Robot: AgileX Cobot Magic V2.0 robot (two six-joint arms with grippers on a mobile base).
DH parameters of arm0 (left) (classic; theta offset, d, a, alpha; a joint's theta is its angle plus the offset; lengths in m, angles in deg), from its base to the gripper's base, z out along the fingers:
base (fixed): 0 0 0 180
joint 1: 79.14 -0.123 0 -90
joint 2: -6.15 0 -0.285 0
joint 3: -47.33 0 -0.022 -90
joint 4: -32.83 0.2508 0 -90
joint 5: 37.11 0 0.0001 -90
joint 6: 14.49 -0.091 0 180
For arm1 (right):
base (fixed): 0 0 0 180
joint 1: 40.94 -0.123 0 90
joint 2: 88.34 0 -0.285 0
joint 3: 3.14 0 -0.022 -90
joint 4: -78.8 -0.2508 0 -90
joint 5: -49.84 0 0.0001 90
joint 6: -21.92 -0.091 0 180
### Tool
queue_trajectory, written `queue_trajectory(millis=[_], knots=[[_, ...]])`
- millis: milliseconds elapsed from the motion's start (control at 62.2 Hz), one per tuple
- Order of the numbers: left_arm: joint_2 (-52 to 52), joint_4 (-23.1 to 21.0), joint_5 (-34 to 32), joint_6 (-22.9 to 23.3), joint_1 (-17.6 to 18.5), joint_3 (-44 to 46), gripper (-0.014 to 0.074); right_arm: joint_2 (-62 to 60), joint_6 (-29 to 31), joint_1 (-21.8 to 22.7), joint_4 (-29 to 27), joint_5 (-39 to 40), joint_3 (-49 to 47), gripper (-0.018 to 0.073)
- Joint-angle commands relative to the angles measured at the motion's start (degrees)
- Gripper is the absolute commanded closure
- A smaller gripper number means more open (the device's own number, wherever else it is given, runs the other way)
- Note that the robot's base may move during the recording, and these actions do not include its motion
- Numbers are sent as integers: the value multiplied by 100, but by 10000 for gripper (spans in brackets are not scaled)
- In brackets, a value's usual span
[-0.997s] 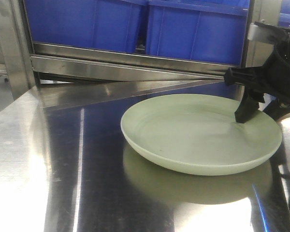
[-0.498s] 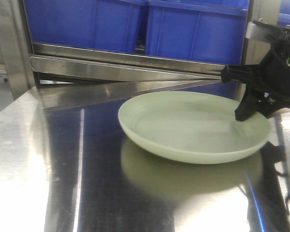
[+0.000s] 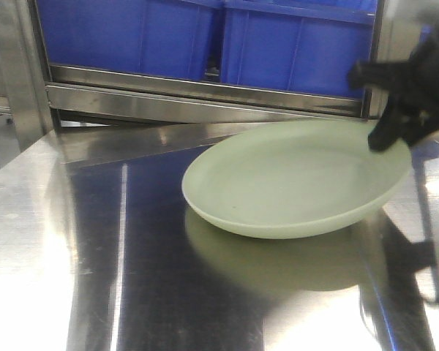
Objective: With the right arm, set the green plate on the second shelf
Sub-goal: 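Lift the plate off the table with the right gripper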
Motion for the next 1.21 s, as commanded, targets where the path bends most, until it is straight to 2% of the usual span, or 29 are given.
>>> queue_trajectory(millis=[0,450,756,981,1190], knots=[[118,3,-389,-4,26,-181,472,-733,41,17,1,470,-141,503],[118,3,-389,-4,26,-181,472,-2733,41,17,247,671,6,503],[118,3,-389,-4,26,-181,472,-4462,41,73,313,1875,1471,503],[118,3,-389,-4,26,-181,472,-5620,41,286,381,2056,2524,503],[118,3,-389,-4,26,-181,472,-6179,41,332,461,2029,2947,503]])
